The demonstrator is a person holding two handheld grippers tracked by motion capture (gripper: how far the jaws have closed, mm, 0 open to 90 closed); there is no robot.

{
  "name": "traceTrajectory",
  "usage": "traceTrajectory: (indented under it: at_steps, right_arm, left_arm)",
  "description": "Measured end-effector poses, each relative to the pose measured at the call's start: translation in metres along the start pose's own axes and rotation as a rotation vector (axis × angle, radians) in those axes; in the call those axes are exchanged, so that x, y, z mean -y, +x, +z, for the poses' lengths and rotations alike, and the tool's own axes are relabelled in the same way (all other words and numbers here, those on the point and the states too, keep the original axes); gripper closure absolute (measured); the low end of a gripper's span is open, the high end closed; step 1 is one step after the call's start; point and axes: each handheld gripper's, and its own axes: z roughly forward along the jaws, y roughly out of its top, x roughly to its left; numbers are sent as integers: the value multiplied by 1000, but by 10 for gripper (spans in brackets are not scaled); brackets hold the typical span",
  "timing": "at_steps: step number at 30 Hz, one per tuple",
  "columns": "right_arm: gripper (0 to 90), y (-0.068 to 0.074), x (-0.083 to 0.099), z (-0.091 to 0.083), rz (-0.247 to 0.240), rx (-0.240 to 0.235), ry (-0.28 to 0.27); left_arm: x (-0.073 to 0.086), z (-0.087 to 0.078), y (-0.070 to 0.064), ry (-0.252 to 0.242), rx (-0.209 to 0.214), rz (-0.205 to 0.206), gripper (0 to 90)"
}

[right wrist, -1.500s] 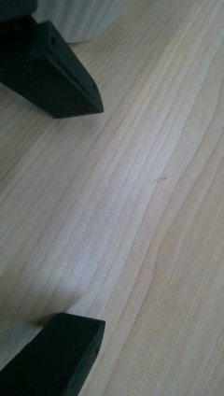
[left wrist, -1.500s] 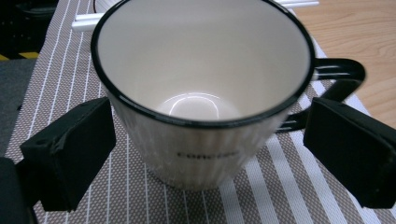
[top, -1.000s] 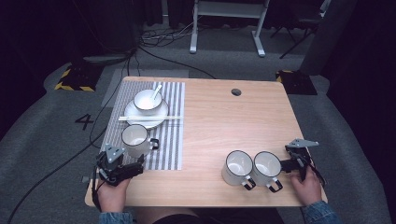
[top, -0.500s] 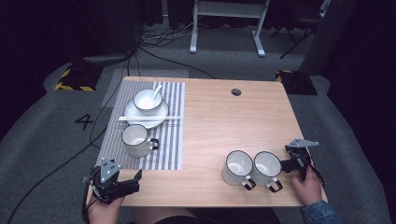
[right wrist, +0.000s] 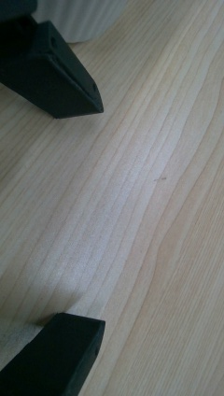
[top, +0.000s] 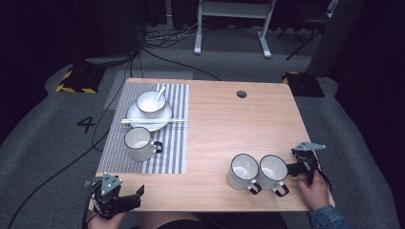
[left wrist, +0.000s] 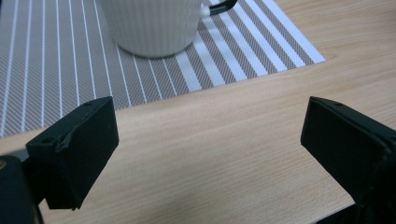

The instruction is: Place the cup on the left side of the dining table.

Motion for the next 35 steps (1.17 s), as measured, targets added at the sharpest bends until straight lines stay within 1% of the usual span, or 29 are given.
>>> traceTrajectory:
  at_steps: [1, 3, 5, 6, 7, 9, 10, 13, 14, 15, 16, 17, 18, 19, 20, 21, 22, 24, 32, 33, 35]
  right_arm:
    - [2, 0, 0, 0, 0, 0, 0]
    - [2, 0, 0, 0, 0, 0, 0]
    - [2, 0, 0, 0, 0, 0, 0]
    - [2, 0, 0, 0, 0, 0, 0]
    - [2, 0, 0, 0, 0, 0, 0]
    - [2, 0, 0, 0, 0, 0, 0]
    - [2, 0, 0, 0, 0, 0, 0]
    - [2, 0, 0, 0, 0, 0, 0]
    - [2, 0, 0, 0, 0, 0, 0]
    - [2, 0, 0, 0, 0, 0, 0]
    - [2, 0, 0, 0, 0, 0, 0]
    - [2, 0, 0, 0, 0, 0, 0]
    - [2, 0, 0, 0, 0, 0, 0]
    - [2, 0, 0, 0, 0, 0, 0]
    - [2, 0, 0, 0, 0, 0, 0]
    - [2, 0, 0, 0, 0, 0, 0]
    - [2, 0, 0, 0, 0, 0, 0]
    - [2, 0, 0, 0, 0, 0, 0]
    - [2, 0, 0, 0, 0, 0, 0]
    - [2, 0, 0, 0, 0, 0, 1]
    - [2, 0, 0, 0, 0, 0, 0]
  left_arm:
    - [2, 1, 1, 6, 8, -12, 46]
    - [5, 3, 3, 14, 10, -18, 46]
    - [9, 6, 5, 26, 4, -12, 47]
    - [11, 7, 7, 32, 9, -9, 49]
    - [13, 9, 9, 38, 9, -9, 57]
    - [16, 13, 12, 49, 19, -28, 89]
    - [16, 13, 12, 49, 19, -28, 101]
    - [21, 19, 13, 74, 13, 4, 105]
    - [21, 19, 13, 74, 13, 4, 105]
    - [25, 27, 11, 107, -16, 29, 104]
    - [25, 27, 11, 107, -16, 29, 91]
    - [29, 30, 10, 82, -50, 72, 91]
    - [33, 33, 10, 36, -36, 90, 55]
    - [39, 36, 10, -15, -11, 92, 29]
    - [43, 39, 10, -66, -8, 104, 1]
    - [49, 42, 9, -130, 8, 102, 1]
    - [49, 42, 9, -130, 8, 102, 1]
    - [52, 45, 9, -166, 31, 113, 1]
    - [52, 46, 9, -168, 33, 118, 1]
    - [52, 46, 8, -176, 35, 107, 1]
    - [52, 47, 9, -178, 36, 108, 1]
